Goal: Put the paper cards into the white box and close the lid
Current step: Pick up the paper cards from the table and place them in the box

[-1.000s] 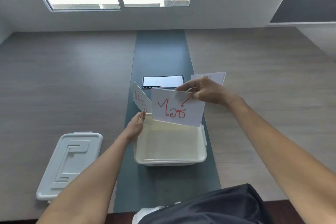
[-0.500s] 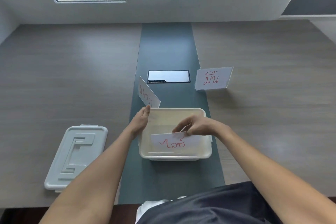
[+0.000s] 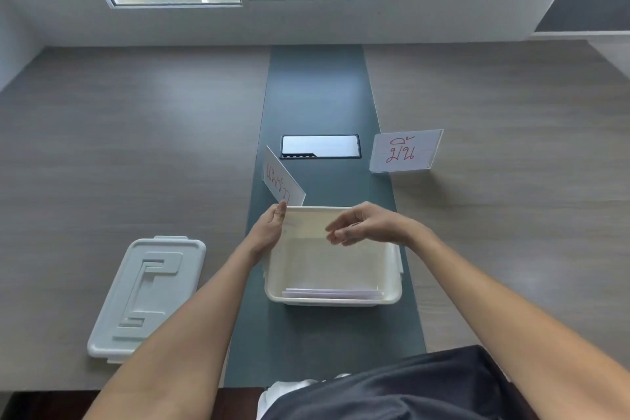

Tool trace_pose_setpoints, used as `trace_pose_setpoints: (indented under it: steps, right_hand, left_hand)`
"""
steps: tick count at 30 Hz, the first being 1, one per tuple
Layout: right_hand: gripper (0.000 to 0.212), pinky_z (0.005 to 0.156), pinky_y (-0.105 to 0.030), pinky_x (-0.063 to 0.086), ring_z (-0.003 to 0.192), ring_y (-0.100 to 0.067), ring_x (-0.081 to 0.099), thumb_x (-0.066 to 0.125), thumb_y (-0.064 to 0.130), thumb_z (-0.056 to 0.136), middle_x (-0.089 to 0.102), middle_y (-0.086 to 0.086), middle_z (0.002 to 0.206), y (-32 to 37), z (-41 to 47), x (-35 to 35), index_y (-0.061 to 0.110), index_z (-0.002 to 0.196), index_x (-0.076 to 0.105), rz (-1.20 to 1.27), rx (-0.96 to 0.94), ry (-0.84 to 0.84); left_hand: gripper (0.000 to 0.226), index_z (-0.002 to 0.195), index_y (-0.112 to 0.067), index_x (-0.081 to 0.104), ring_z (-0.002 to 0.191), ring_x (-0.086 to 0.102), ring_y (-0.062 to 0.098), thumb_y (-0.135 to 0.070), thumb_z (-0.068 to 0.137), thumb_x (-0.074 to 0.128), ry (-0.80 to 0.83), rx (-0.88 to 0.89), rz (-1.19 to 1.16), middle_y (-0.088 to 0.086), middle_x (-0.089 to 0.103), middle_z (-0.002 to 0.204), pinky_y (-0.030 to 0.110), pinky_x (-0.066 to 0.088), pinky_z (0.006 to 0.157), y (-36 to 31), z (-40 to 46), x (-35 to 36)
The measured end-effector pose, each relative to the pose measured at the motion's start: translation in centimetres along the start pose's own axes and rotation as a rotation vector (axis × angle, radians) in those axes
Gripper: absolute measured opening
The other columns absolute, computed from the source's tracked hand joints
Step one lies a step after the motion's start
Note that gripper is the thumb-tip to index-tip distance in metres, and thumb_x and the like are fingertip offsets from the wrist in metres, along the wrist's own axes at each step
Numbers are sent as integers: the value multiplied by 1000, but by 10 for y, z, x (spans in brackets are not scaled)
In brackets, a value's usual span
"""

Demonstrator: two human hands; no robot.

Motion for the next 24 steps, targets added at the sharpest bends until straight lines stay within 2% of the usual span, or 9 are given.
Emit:
trace_pose_setpoints:
  steps: [5, 7, 9, 11, 13, 15, 18, 21, 24]
  right_hand:
    - [24, 92, -37, 60, 100, -26, 75, 62, 16, 99, 79, -12, 104, 34, 20, -36, 2, 114, 73, -5, -111, -226]
    - [23, 94, -40, 59, 100, -29, 75, 61, 16, 99, 78, -13, 103, 43, 32, -44, 2, 113, 74, -32, -127, -297]
    - [23, 94, -41, 58, 99, -28, 75, 62, 18, 98, 78, -11, 102, 50, 43, -49, 4, 111, 75, -95, -146, -384]
    - [23, 91, -33, 57, 99, -22, 73, 63, 22, 97, 78, -6, 104, 57, 53, -53, 9, 110, 76, -175, -139, -479]
    - [26, 86, -24, 49, 101, -15, 69, 60, 26, 97, 77, -3, 111, 61, 63, -53, 13, 114, 76, -266, -92, -530]
    - [31, 92, -26, 48, 109, -17, 67, 58, 30, 98, 74, -4, 119, 58, 79, -48, 13, 118, 74, -328, -30, -502]
    - [39, 101, -33, 50, 118, -22, 65, 57, 39, 98, 72, -4, 126, 54, 101, -34, 12, 121, 72, -385, 44, -416]
    - [41, 93, -42, 54, 110, -28, 66, 55, 41, 97, 73, -8, 118, 50, 119, -18, 8, 112, 73, -432, 67, -365]
    - [36, 83, -42, 57, 100, -31, 68, 54, 36, 98, 73, -12, 111, 40, 132, -4, 5, 105, 73, -427, 104, -327]
  left_hand:
    - [62, 133, -17, 55, 121, 60, 22, -63, 97, 33, 19, 12, -22, 4, 63, 131, 49, 44, 108, 4, 3, -2]
    - [62, 131, -18, 57, 119, 61, 21, -64, 97, 34, 23, 14, -18, 3, 64, 128, 47, 46, 107, 8, 5, -5]
    - [55, 126, -16, 59, 115, 62, 20, -57, 101, 32, 20, 23, -28, 2, 66, 122, 42, 47, 104, 6, 3, -8]
    - [48, 117, -17, 61, 107, 63, 18, -52, 103, 31, 4, 31, -28, -2, 67, 111, 38, 49, 99, 6, 2, -13]
    - [42, 104, -23, 62, 99, 63, 15, -53, 103, 32, -14, 35, -13, -5, 67, 101, 34, 48, 93, 9, 2, -18]
    - [40, 97, -27, 62, 96, 63, 13, -54, 102, 33, -22, 37, 6, -8, 67, 97, 34, 48, 92, 13, 4, -23]
    - [41, 98, -28, 63, 99, 65, 15, -58, 100, 35, -18, 39, 23, -6, 69, 101, 37, 49, 96, 16, 8, -25]
    - [40, 97, -29, 62, 95, 64, 12, -57, 100, 35, -30, 46, 24, -7, 68, 98, 36, 49, 92, 19, 10, -25]
    - [43, 99, -23, 62, 90, 62, 11, -55, 102, 33, -45, 51, 12, -6, 67, 94, 35, 48, 88, 20, 11, -23]
Point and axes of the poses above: each hand's wrist, its own z-axis towards the middle knuckle, its own x-axis out of the palm, y = z × x, the point moved 8 cm from there along z, towards the middle knuckle
